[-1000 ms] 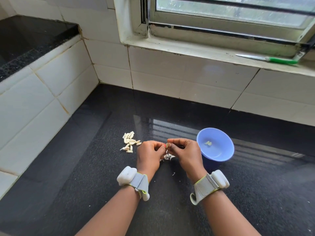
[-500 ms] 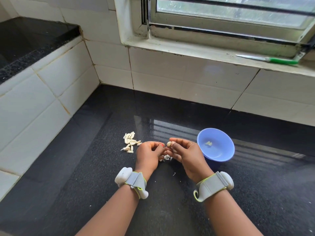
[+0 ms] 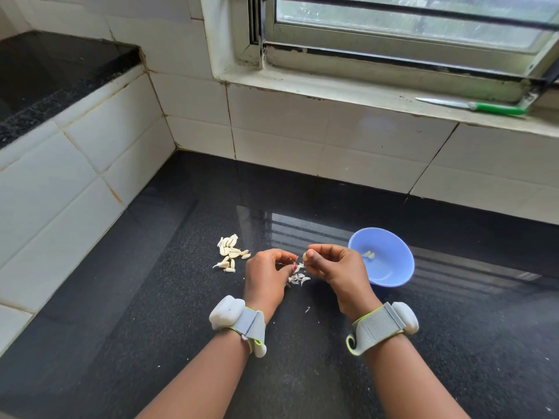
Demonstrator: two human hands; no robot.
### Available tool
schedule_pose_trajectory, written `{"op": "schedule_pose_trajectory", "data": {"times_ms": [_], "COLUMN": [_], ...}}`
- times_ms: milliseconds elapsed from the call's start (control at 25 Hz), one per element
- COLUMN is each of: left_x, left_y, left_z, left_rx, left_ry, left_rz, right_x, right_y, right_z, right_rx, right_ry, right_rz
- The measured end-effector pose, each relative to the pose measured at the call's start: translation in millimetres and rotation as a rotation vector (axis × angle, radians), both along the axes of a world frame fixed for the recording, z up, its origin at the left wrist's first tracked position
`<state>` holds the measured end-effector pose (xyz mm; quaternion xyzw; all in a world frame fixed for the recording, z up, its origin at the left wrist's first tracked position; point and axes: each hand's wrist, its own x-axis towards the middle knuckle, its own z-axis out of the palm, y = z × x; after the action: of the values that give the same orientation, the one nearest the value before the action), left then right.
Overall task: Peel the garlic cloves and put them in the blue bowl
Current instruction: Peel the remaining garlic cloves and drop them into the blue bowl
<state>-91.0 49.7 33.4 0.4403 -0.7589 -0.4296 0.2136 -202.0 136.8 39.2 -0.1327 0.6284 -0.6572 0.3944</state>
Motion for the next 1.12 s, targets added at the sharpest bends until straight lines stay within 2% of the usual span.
{"op": "schedule_pose_trajectory", "data": {"times_ms": [80,200,400,560,680,1120], "left_x": [-1.8,-5.0,-5.4,-6.7,-6.7,-2.6], "left_y": [-0.1,2.1,3.2,4.6,4.3,2.0], "left_z": [-0.9,0.6,3.8,2.2,0.2,-1.8], "left_rx": [0.096,0.337,0.581,0.601,0.579,0.513], "left_ry": [0.075,0.253,0.398,0.431,0.426,0.419], "left_rz": [0.006,0.027,0.05,0.102,0.102,0.064], "right_x": [-0.9,-0.2,-1.3,0.7,1.8,0.6], "right_y": [0.8,-0.4,-3.4,-4.7,-4.3,-5.6], "right_z": [-0.4,-1.4,-4.4,-6.1,-3.7,2.3], "right_rx": [0.017,0.042,0.085,0.182,0.262,0.314], "right_ry": [0.031,0.125,0.25,0.365,0.493,0.647], "right_rz": [0.031,0.079,0.061,0.031,0.098,0.17]}}
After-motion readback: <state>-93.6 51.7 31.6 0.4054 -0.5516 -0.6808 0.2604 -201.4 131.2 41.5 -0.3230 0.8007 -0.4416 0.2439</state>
